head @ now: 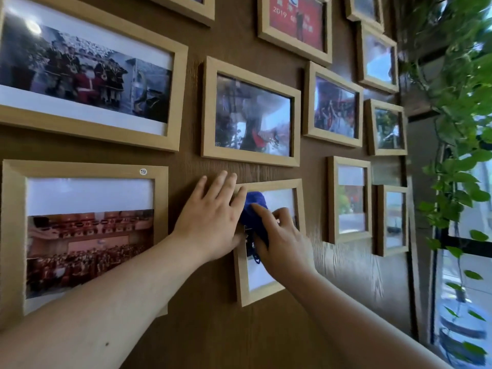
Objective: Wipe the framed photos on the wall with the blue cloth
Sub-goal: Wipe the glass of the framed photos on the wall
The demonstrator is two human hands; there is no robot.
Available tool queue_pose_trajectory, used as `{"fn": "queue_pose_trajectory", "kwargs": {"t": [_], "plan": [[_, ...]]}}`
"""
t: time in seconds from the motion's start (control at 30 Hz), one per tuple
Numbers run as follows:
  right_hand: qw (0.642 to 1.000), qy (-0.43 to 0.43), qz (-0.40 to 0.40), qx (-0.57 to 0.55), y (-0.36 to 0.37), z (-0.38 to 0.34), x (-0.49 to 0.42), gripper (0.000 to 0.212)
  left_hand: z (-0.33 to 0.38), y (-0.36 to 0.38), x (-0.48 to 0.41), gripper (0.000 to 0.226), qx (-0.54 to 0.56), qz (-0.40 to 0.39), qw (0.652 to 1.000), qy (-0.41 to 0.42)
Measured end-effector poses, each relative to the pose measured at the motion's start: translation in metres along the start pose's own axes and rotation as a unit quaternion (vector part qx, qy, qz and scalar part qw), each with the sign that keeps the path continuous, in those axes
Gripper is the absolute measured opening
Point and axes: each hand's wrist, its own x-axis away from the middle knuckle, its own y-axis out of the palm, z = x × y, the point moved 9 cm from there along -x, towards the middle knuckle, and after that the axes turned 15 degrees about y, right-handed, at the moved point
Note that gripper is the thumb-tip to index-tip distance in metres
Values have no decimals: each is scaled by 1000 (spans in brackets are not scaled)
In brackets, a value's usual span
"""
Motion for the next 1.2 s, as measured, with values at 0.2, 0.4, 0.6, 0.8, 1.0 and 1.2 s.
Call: {"fn": "queue_pose_trajectory", "kwargs": {"t": [0.2, 0.4, 0.6, 0.8, 1.0, 1.2], "plan": [[992, -95, 25, 74, 5, 13, -7, 65, -2, 15, 0, 96, -4, 2, 1000, -18], [994, 13, 55, 92, -3, 75, -38, 55, -4, 18, 1, 101, -4, 17, 1000, -16], [998, -37, 2, 51, 13, 41, -18, 57, -4, 16, 0, 101, -6, 22, 1000, -13], [996, -49, 0, 79, 12, 55, -12, 54, -3, 17, -1, 101, -15, 17, 1000, -17], [996, 27, -13, 87, 12, 79, -8, 50, -4, 17, -2, 103, -18, 14, 1000, -21], [989, -96, -88, 67, 35, 34, 28, 51, -2, 16, -1, 102, -30, 16, 999, -21]]}}
